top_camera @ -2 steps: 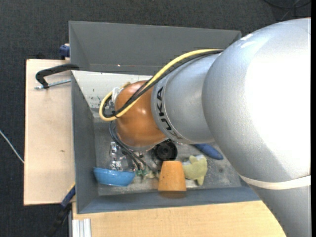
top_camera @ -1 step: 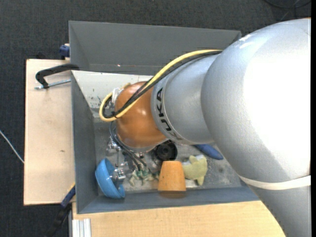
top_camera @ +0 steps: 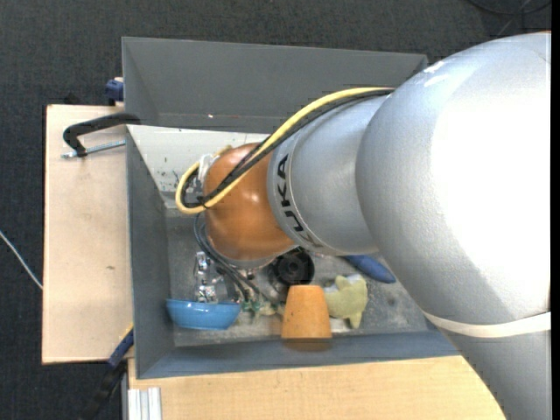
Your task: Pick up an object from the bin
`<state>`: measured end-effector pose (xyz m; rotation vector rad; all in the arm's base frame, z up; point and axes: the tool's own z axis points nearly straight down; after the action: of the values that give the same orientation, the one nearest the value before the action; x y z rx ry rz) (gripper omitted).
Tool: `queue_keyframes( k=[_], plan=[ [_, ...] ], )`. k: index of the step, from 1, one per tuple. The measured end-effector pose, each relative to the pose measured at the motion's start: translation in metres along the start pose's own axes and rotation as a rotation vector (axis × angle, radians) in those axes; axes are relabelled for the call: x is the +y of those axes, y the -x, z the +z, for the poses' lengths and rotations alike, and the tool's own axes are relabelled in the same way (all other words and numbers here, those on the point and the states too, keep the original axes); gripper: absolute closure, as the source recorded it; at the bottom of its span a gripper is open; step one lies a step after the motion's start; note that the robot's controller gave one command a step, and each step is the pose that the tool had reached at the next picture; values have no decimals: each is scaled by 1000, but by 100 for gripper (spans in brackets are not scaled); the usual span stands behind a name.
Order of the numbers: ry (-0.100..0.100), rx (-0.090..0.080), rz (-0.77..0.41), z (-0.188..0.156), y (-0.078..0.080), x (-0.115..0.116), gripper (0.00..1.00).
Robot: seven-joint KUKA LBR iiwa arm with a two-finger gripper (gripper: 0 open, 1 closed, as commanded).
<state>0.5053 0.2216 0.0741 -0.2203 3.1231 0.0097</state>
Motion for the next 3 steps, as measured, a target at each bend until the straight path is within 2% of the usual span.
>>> queue_keyframes(
  k=[1, 2, 3],
  plan=[
    [-1, 4, 0, 1, -1, 0, 0],
    [0, -1, 0, 0, 0, 0, 100],
    [-1, 4, 0, 1, -1, 0, 0]
  ],
)
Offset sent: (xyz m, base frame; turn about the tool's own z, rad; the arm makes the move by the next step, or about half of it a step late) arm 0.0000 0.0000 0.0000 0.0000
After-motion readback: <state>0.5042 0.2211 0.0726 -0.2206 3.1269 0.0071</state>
